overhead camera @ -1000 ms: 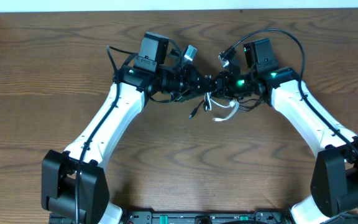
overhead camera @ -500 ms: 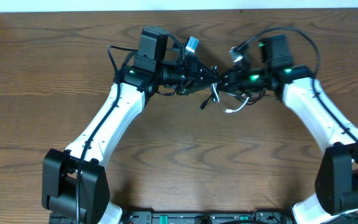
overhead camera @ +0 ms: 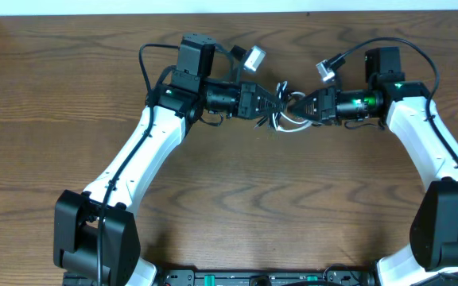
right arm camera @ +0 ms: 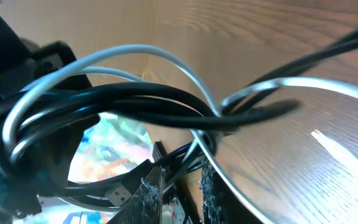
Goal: Untangle cables
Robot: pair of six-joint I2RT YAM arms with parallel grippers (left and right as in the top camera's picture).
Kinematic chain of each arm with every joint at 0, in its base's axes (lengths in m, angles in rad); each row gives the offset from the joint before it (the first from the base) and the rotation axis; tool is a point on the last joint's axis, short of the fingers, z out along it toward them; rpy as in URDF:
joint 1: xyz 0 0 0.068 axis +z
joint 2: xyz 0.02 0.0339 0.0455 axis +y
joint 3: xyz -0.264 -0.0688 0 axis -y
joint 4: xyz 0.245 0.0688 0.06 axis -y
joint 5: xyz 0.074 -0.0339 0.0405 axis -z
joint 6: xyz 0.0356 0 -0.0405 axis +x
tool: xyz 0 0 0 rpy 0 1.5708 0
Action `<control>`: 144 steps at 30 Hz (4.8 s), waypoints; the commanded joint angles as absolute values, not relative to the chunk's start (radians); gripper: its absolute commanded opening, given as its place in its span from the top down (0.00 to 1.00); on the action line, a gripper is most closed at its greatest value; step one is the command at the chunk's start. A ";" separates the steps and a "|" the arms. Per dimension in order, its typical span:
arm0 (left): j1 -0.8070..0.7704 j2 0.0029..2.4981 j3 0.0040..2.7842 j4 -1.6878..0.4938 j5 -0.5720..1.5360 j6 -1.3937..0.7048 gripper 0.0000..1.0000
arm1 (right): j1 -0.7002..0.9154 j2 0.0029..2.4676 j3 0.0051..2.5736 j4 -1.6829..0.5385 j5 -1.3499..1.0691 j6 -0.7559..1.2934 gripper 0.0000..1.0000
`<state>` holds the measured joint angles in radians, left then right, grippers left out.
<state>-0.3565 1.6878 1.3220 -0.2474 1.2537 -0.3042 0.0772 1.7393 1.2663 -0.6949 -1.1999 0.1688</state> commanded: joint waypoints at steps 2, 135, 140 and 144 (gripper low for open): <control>-0.358 1.676 1.337 -0.245 1.313 -0.124 0.93 | 0.093 1.739 1.262 -0.695 -1.292 0.120 0.84; -0.495 1.692 1.357 -0.678 0.256 -0.048 0.84 | 0.120 1.608 1.260 -0.900 -0.488 0.171 0.41; -0.495 1.700 1.357 -0.634 0.256 0.001 0.78 | 0.120 1.608 1.260 -0.904 -0.488 0.171 0.41; -0.496 1.750 1.357 -0.620 0.281 0.000 0.78 | 0.120 1.608 1.260 -0.908 -0.488 0.171 0.41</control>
<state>-0.4946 1.6981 1.3514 -0.6220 0.2634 -0.0242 0.1127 1.6199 1.2663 -0.9043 -0.4942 0.1604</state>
